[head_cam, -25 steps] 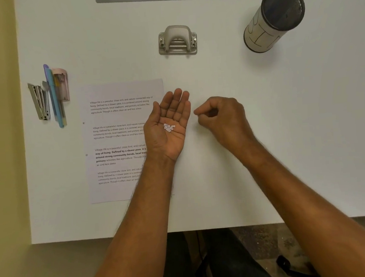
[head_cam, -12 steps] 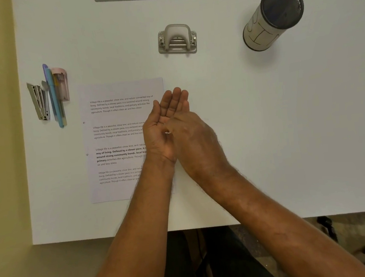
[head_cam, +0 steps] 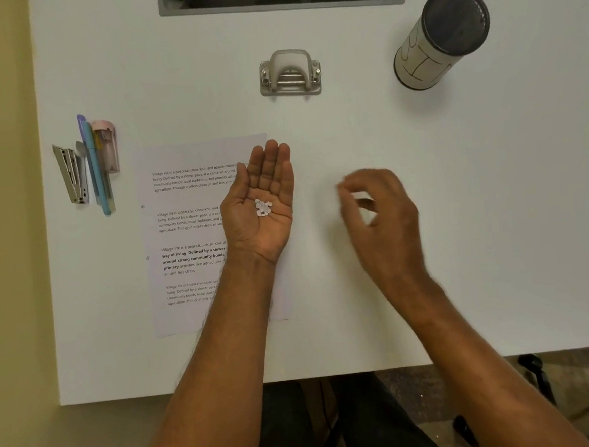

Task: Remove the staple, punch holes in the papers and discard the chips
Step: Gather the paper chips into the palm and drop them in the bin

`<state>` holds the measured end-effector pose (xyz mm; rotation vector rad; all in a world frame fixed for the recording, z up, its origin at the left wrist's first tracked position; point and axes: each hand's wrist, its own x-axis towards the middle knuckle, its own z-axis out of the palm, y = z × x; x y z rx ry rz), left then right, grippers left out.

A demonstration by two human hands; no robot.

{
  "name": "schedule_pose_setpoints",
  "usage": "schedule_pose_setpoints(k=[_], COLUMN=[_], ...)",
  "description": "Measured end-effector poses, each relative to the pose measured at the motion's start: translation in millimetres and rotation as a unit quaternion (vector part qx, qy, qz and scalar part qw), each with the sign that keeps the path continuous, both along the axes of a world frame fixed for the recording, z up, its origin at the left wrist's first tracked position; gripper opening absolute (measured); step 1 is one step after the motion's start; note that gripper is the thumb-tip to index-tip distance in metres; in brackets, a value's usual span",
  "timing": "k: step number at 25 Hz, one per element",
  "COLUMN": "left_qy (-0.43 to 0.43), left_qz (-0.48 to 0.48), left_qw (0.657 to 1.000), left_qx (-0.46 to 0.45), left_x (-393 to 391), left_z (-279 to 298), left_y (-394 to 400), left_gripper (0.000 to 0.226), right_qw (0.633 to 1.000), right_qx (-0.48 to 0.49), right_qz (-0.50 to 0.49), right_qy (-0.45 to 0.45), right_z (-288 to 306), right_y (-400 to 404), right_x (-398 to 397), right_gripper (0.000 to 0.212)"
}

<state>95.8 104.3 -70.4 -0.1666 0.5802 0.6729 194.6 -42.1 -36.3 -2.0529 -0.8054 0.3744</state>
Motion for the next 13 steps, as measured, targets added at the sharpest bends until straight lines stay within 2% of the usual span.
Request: schedule_pose_setpoints(k=[2,5,7,9,13], left_qy=[0.002,0.003,0.008,0.015,0.021], left_qz=[0.000,0.003,0.003,-0.001,-0.007], left_qw=[1.000,1.000,1.000,1.000,1.000], left_qx=[0.004,0.000,0.002,0.002,0.002], left_x=[-1,-3,-4,-5,-7], left_z=[1,-2,-4,-3,0], left_y=[4,4,2,0,-1], left_gripper=[0.049,0.049,0.048,0.048,0.048], right_qw=[0.995,0.974,0.963,0.957,0.937], right_qx=[-0.076,-0.227,-0.263,-0.269,-0.246], right_qz=[-0.052,0.004,0.042,0.076,0.208], right_qy=[0.035,-0.002,-0.047,-0.072,-0.138], right_z=[-20,-46,-56,-60,-56], right_y=[-20,-31,-22,-6,7], right_x=[3,-14,-26,-29,-27], right_gripper=[0.038,0.076,0.087,0.085,0.060])
